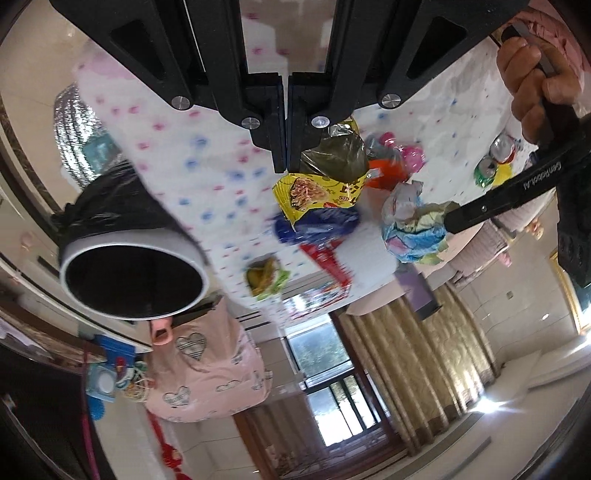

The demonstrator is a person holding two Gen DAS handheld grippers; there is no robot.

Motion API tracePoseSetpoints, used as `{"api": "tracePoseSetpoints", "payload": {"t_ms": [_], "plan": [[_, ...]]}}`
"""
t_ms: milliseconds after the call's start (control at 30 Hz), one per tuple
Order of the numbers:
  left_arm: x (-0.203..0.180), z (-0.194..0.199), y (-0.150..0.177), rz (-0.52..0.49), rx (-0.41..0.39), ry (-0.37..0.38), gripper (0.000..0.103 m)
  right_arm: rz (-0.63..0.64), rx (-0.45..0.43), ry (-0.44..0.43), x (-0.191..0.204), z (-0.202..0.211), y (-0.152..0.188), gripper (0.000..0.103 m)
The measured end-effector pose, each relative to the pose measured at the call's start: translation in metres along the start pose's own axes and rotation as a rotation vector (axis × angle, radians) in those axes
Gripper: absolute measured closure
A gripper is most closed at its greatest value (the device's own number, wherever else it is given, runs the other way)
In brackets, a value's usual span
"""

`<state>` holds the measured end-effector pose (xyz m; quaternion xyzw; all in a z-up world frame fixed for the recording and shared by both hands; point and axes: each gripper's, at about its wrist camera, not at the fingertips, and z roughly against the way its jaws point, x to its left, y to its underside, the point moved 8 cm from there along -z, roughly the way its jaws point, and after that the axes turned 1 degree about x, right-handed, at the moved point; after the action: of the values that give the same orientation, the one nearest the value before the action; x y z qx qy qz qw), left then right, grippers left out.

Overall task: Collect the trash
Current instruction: 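Carry the yellow wrappers over the trash bin and open both grippers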

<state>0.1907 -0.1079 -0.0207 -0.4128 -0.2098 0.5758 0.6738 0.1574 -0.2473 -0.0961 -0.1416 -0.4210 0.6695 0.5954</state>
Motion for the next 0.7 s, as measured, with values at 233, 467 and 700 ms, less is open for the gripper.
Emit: {"api": "tracePoseSetpoints", "payload": {"t_ms": [233, 467, 700], "plan": [[-0.031, -0.026, -0.003, -0.038, 0.034, 0.043, 0.094, -0.037, -0.032, 0.046, -0.034, 0.011, -0.012, 0.103], [-0.056, -0.052, -0.013, -0.068, 0.059, 0.076, 0.094, -0.073, -0.058, 0.102, -0.071, 0.014, -0.029, 0.103], [-0.085, -0.081, -0.03, -0.1, 0.064, 0.099, 0.094, -0.099, -0.077, 0.162, -0.11, 0.015, -0.054, 0.103]]}}
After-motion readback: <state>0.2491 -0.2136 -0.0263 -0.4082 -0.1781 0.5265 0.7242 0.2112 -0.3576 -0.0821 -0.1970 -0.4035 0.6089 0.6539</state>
